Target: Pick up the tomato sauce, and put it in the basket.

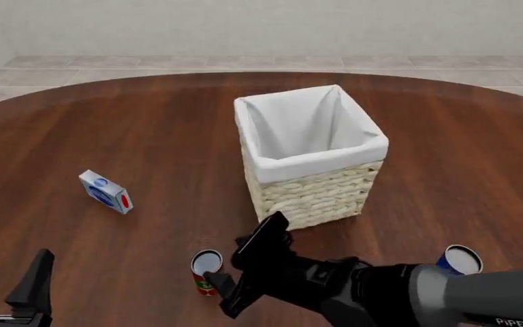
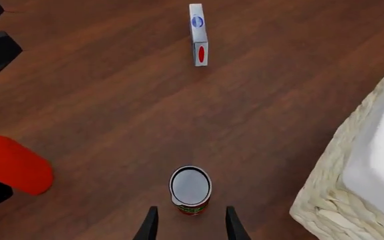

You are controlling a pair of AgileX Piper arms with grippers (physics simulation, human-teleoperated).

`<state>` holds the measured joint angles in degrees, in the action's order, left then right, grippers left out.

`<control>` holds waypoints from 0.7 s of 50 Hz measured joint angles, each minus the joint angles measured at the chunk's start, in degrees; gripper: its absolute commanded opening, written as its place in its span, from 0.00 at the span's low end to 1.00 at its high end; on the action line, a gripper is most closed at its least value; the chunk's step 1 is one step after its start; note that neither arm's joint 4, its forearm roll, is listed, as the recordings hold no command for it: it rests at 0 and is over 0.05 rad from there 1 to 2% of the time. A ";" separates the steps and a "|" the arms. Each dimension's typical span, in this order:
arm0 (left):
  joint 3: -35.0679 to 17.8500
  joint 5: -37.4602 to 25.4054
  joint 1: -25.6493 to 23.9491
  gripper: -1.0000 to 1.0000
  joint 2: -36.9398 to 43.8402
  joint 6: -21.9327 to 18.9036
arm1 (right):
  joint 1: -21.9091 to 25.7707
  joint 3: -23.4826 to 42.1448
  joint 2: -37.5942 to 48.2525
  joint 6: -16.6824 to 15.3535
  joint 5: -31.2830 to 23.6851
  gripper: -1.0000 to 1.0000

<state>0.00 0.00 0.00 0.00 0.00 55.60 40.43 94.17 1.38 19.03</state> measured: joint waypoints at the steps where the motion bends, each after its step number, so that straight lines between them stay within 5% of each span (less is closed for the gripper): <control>1: 0.00 0.00 0.00 1.00 0.00 0.00 | -0.01 0.13 0.24 0.01 0.03 1.00; 35: 0.00 0.00 0.00 1.00 0.00 0.00 | 0.50 2.93 6.40 0.97 1.59 1.00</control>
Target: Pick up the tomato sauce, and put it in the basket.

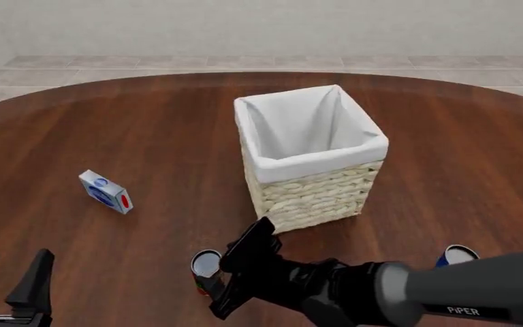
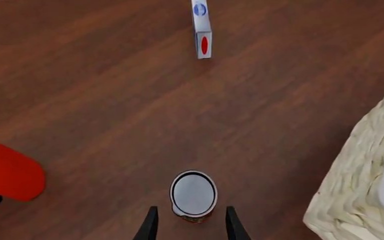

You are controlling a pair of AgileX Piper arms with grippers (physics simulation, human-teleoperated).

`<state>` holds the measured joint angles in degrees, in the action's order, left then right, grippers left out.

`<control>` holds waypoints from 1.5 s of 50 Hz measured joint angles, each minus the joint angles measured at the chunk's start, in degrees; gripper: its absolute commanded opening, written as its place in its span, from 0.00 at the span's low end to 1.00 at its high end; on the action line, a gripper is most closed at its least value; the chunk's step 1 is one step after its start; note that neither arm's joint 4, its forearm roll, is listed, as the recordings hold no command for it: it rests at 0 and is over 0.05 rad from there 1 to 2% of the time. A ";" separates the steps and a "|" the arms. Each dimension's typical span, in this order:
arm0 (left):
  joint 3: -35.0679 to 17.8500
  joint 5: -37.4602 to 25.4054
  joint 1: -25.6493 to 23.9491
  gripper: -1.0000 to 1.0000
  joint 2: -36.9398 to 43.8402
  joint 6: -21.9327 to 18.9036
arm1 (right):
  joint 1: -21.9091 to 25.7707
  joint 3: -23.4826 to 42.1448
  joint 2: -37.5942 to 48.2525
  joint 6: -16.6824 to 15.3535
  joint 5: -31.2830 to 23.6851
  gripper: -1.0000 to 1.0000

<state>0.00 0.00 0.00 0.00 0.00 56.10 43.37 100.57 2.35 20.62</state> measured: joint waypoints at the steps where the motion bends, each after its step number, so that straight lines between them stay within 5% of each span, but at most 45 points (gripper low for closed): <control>1: 0.00 0.00 0.00 1.00 0.00 0.00 | 0.00 0.04 0.18 0.03 0.08 1.00; 67: 0.00 0.00 0.00 1.00 0.00 0.00 | 0.19 3.15 7.44 1.46 2.43 1.00; 68: 0.00 0.00 0.00 1.00 0.00 0.00 | 0.20 3.16 7.48 1.48 2.46 0.00; 75: 0.00 0.00 0.00 1.00 0.00 0.00 | 0.24 3.18 7.51 0.93 2.56 0.00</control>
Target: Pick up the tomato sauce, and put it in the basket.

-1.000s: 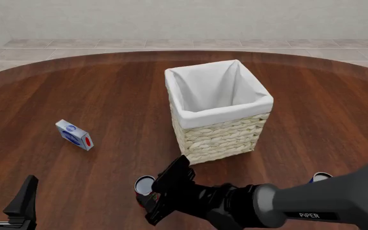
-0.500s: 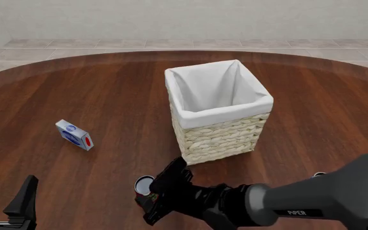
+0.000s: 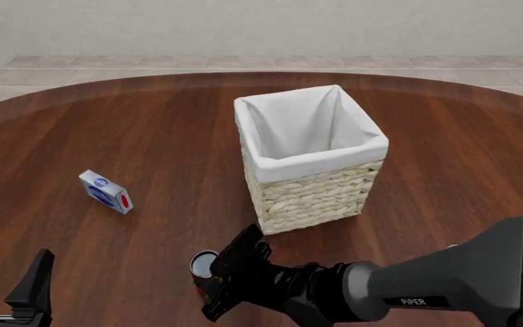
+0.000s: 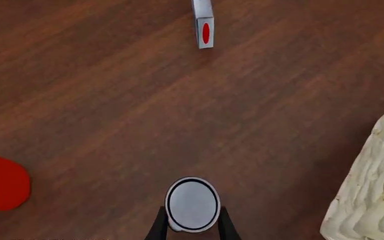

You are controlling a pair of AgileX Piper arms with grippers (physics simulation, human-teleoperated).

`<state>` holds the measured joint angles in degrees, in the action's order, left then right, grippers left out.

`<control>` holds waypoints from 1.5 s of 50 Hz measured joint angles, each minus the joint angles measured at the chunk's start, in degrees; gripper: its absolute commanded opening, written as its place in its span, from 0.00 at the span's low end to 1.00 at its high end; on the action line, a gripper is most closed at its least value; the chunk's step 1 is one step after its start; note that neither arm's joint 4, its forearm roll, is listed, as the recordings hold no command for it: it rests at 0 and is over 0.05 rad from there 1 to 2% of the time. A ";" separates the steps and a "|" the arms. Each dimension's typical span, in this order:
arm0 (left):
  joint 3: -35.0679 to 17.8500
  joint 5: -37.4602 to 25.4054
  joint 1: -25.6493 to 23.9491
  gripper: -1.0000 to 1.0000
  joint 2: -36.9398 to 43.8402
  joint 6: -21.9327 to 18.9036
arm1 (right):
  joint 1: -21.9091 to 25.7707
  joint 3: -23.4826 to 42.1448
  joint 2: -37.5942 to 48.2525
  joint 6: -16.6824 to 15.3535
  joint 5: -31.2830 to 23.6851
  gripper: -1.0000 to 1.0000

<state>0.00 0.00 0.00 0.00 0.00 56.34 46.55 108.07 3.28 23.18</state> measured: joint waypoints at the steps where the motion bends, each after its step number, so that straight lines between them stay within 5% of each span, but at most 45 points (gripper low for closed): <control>1: 0.00 0.00 0.00 1.00 0.00 0.00 | 0.00 0.00 -0.02 -0.08 -0.01 0.00; 36: 0.00 0.00 0.00 1.00 0.00 0.00 | 0.92 0.75 -5.36 -2.45 -3.69 0.00; 75: 0.00 0.00 0.00 1.00 0.00 0.00 | 1.23 6.76 -15.55 -6.26 -16.20 0.00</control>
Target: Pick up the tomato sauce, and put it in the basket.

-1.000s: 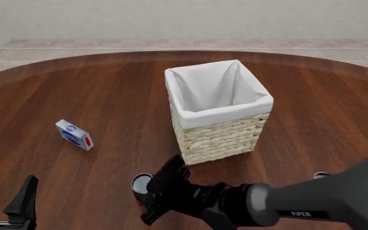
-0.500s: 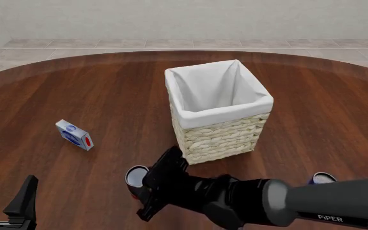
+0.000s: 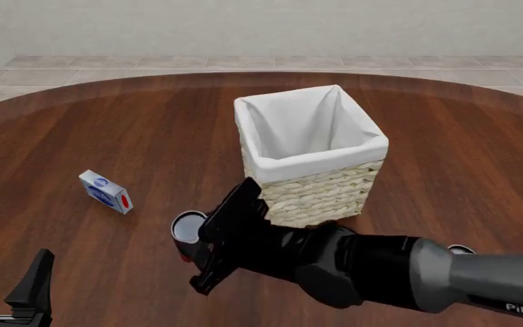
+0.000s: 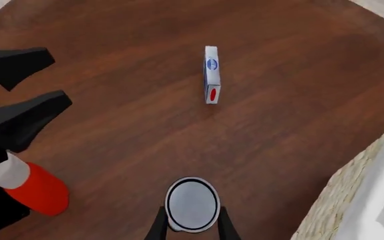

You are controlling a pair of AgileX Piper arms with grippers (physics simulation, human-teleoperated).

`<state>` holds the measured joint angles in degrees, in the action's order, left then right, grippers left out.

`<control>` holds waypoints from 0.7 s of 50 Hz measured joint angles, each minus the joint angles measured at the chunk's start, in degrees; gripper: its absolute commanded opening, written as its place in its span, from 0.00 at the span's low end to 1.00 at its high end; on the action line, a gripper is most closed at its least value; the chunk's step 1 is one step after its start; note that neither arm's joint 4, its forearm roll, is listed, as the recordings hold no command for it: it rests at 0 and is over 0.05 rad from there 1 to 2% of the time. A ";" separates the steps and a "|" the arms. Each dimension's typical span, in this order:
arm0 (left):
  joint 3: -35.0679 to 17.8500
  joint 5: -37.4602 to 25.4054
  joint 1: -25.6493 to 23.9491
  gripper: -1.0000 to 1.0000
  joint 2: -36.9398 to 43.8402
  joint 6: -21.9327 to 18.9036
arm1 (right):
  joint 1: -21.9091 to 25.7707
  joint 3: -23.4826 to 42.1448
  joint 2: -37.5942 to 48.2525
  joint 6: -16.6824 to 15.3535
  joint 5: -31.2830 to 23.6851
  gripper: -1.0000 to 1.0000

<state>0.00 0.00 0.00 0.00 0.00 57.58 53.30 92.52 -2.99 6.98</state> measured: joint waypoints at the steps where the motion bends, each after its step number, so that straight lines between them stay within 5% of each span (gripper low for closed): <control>1: 0.00 0.00 0.00 1.00 0.00 0.00 | -0.10 0.26 -0.26 -0.10 -0.36 0.00; 35: 0.00 0.00 0.00 1.00 0.00 0.00 | -3.30 10.38 -6.49 -4.45 -11.70 0.00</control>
<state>0.00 0.00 0.00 0.00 0.00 54.28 63.68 86.03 -7.43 -4.72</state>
